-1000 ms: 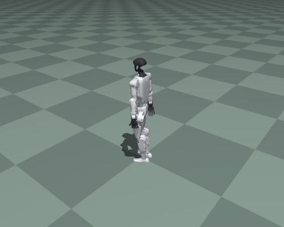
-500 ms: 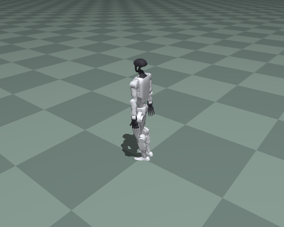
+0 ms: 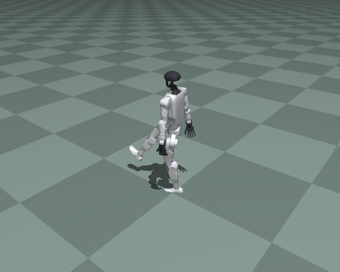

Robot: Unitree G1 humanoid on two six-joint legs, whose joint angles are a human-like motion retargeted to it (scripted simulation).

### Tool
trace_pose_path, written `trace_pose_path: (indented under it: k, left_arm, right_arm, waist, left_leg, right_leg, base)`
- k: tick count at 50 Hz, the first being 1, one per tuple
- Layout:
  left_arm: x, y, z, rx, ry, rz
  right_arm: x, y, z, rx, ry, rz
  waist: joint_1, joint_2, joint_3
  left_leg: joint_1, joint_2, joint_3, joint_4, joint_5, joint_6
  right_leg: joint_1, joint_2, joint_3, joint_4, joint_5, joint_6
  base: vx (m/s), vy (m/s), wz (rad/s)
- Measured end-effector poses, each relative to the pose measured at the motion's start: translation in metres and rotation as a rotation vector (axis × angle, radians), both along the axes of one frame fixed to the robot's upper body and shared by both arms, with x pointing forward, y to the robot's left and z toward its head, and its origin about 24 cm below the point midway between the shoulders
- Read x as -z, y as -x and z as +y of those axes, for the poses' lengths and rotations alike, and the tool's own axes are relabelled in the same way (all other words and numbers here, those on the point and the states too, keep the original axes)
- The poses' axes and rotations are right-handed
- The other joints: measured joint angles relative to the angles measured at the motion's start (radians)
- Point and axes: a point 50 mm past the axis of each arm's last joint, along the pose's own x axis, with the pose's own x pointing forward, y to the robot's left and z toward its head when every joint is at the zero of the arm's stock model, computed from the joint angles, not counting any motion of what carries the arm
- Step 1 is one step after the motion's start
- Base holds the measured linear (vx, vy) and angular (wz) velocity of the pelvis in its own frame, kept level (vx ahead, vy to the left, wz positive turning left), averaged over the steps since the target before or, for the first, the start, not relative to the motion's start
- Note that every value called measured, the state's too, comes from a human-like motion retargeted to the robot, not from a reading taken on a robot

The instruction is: In place motions

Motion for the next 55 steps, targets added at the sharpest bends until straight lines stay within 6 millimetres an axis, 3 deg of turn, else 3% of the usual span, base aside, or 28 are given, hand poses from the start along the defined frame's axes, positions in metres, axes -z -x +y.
trace_pose_path:
  k: [8,15,26,35,38,43,45,47,55]
  left_arm:
    - [0.001,-0.011,-0.009,0.024,0.013,-0.034]
    - [0.003,-0.002,-0.02,0.021,0.047,-0.005]
    - [0.003,0.026,-0.026,-0.021,0.075,0.065]
    - [0.001,0.06,-0.031,-0.07,0.091,0.148]
    - [0.0,0.061,-0.032,-0.087,0.096,0.153]
    - [0.001,0.053,-0.03,-0.097,0.097,0.135]
    - [0.001,0.049,-0.029,-0.093,0.094,0.124]
    - [0.002,0.04,-0.029,-0.088,0.09,0.106]
    - [0.004,-0.001,-0.024,-0.022,0.075,-0.012]
  right_arm:
    - [0.0,0.008,0.002,-0.001,-0.004,0.026]
    - [0.001,-0.003,0.003,-0.012,-0.013,-0.005]
    - [0.001,-0.008,0.002,-0.02,-0.02,-0.027]
    - [0.001,-0.005,0.003,-0.03,-0.022,-0.029]
    - [0.001,-0.01,0.003,-0.04,-0.025,-0.038]
    - [0.002,-0.021,0.006,-0.05,-0.039,-0.058]
    - [0.002,-0.023,0.007,-0.053,-0.045,-0.065]
    - [0.002,-0.027,0.008,-0.057,-0.051,-0.076]
    - [0.002,-0.041,0.008,-0.068,-0.055,-0.12]
  waist:
    - [-0.088,0.056,0.041]
    - [-0.099,0.058,0.04]
    - [-0.004,-0.03,-0.034]
    - [0.068,-0.041,-0.109]
    - [0.096,-0.039,-0.128]
    - [0.147,-0.041,-0.166]
    - [0.161,-0.054,-0.18]
    - [0.195,-0.064,-0.186]
    - [0.156,-0.047,-0.148]
  left_leg:
    - [-0.039,0.063,-0.085,0.063,-0.007,0.007]
    - [-0.045,0.056,-0.084,0.078,-0.014,0.012]
    - [-0.003,-0.059,0.001,0.015,-0.026,0.042]
    - [-0.011,-0.087,0.078,-0.04,-0.025,0.027]
    - [-0.027,-0.089,0.112,-0.044,-0.03,0.021]
    - [-0.064,-0.093,0.178,-0.045,-0.038,0.007]
    - [-0.067,-0.109,0.199,-0.057,-0.034,0.003]
    - [-0.065,-0.114,0.239,-0.068,-0.033,-0.004]
    - [-0.066,-0.089,0.231,-0.053,-0.028,-0.022]
  right_leg:
    - [-0.257,-0.07,0.126,0.012,0.003,-0.044]
    - [-0.249,-0.057,0.154,0.004,0.026,-0.04]
    - [0.099,0.02,0.162,0.013,0.094,0.049]
    - [0.461,0.129,0.176,0.02,0.175,0.106]
    - [0.559,0.166,0.183,0.014,0.166,0.106]
    - [0.668,0.205,0.159,-0.013,0.099,0.066]
    - [0.696,0.193,0.085,-0.085,0.118,0.038]
    - [0.694,0.195,0.169,-0.115,0.135,0.054]
    - [0.698,0.218,0.16,-0.125,0.133,0.033]
  base:
    - [0.04,-0.03,0.47]
    - [0.01,0.0,0.02]
    - [0.02,0.03,-0.24]
    - [0.01,0.06,-0.48]
    - [-0.04,0.07,-0.58]
    - [-0.04,0.07,-0.65]
    - [-0.06,0.09,-0.6]
    - [-0.1,0.1,-0.84]
    - [-0.06,0.08,0.04]
